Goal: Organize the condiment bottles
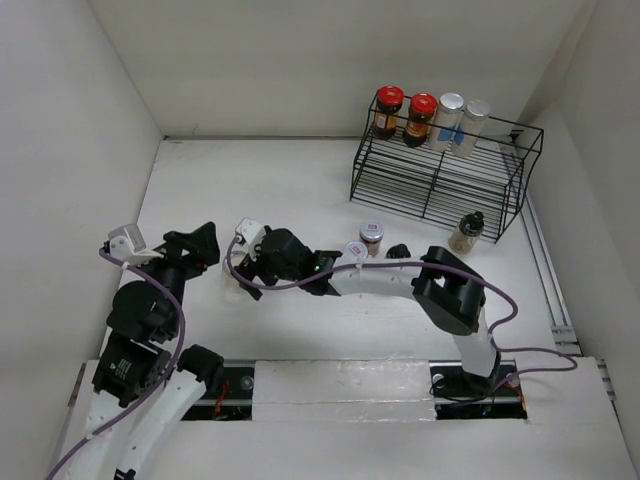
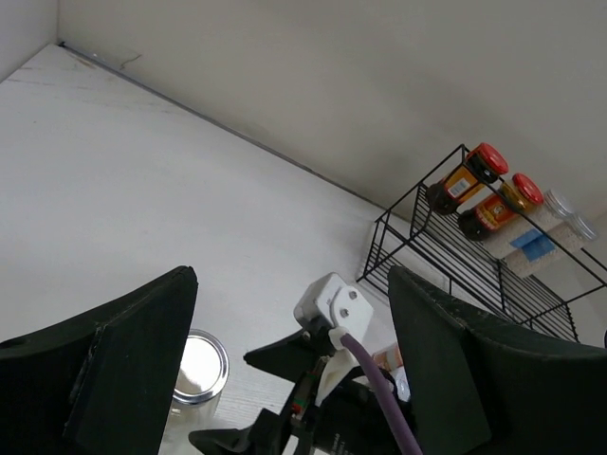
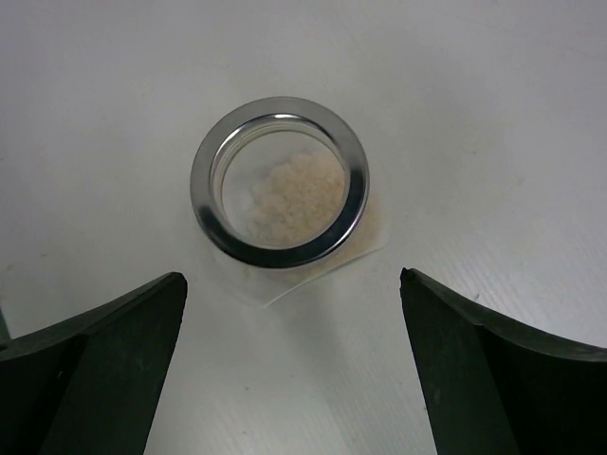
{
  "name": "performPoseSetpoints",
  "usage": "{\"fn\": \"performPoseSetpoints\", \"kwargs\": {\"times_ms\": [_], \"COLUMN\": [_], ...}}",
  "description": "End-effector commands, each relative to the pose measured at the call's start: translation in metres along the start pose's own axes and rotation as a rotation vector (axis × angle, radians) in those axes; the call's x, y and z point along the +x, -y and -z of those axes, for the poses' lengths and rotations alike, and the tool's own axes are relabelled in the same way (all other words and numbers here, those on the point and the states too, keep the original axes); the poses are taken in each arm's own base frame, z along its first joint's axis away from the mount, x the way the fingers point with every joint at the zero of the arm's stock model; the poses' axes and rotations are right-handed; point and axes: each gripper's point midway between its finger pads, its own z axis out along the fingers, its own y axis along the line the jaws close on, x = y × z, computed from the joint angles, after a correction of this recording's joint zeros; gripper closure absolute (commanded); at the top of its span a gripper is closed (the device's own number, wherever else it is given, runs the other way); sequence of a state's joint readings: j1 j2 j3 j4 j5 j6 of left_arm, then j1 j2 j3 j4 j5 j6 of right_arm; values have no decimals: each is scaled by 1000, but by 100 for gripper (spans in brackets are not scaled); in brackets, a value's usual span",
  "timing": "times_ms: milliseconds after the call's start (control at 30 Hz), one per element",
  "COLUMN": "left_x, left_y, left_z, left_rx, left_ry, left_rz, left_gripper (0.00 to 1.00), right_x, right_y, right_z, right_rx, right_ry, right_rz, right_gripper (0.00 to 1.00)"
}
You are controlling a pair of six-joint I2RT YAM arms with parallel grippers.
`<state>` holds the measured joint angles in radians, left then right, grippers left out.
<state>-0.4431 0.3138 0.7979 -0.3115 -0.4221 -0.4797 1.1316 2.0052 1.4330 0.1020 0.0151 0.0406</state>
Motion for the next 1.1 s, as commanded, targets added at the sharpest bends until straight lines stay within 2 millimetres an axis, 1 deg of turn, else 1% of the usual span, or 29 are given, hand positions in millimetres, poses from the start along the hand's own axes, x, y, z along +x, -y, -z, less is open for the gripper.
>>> {"fn": "performPoseSetpoints", "kwargs": {"times_ms": [0,67,100,167,200,233,267,333,367,400,433,467,500,533,567,600,633,667,700,733,767,800,867,900,967,1000,1067], "left_x": [2,-1,-1,-1,-1,-4,-8,-8,-10,-10,-12,-13,-14,-16,-16,-18,-19,-19,-23,-22,-22,-21,-19,-17,-14,-14,-14], "left_y": [7,8,8,8,8,7,6,6,6,6,6,5,4,4,4,4,4,4,5,6,7,8,8,8,9,9,9], "left_z": [-4,-5,-5,-5,-5,-2,0,0,2,2,4,4,3,6,6,8,9,9,11,12,12,12,10,7,6,6,6], "left_rx": [27,33,33,33,33,31,29,29,33,33,38,30,22,27,27,32,38,38,47,57,57,65,60,55,60,60,60], "left_ry": [-6,4,4,4,4,18,32,32,40,40,47,52,56,64,64,73,83,83,98,93,93,89,80,72,60,60,60], "left_rz": [2,-2,-2,-2,-2,3,9,9,14,14,18,18,27,32,32,37,43,43,52,52,52,51,47,42,37,37,28], "left_gripper": [22,22,22,22,22,22,22,22,22,22,24,24,24,24,24,24,24,24,24,24,24,24,24,24,24,24,24], "right_x": [-28,-32,-31,-37,-42,-36,-46,-38,-48,-45,-47,-45,-49,-50,-46,-46,-43,-43,-47,-48,-43,-43,-47,-42,-44,-41,-41], "right_y": [7,6,3,-1,-1,-7,-7,-7,-6,-6,-7,-5,-4,-4,-4,-2,-3,-3,-3,-3,-4,-4,-4,-4,-2,-1,-1], "right_z": [-9,-15,-18,-26,-26,-30,-30,-38,-38,-42,-42,-45,-45,-46,-50,-50,-53,-53,-53,-53,-56,-56,-55,-58,-61,-63,-63], "right_rx": [47,47,27,7,7,-1,-3,-3,5,5,4,12,21,19,19,28,27,27,25,23,23,23,21,22,34,35,35], "right_ry": [63,71,70,89,98,93,122,119,147,146,156,159,191,205,202,203,203,203,220,238,229,229,244,235,241,230,230], "right_rz": [11,11,12,12,12,16,15,6,4,-5,-5,-17,-19,-29,-29,-30,-40,-40,-52,-53,-61,-61,-62,-62,-63,-63,-63], "right_gripper": [0,0,0,0,0,0,0,0,0,2,3,3,3,5,7,7,11,23,23,20,14,12,12,12,12,9,9]}}
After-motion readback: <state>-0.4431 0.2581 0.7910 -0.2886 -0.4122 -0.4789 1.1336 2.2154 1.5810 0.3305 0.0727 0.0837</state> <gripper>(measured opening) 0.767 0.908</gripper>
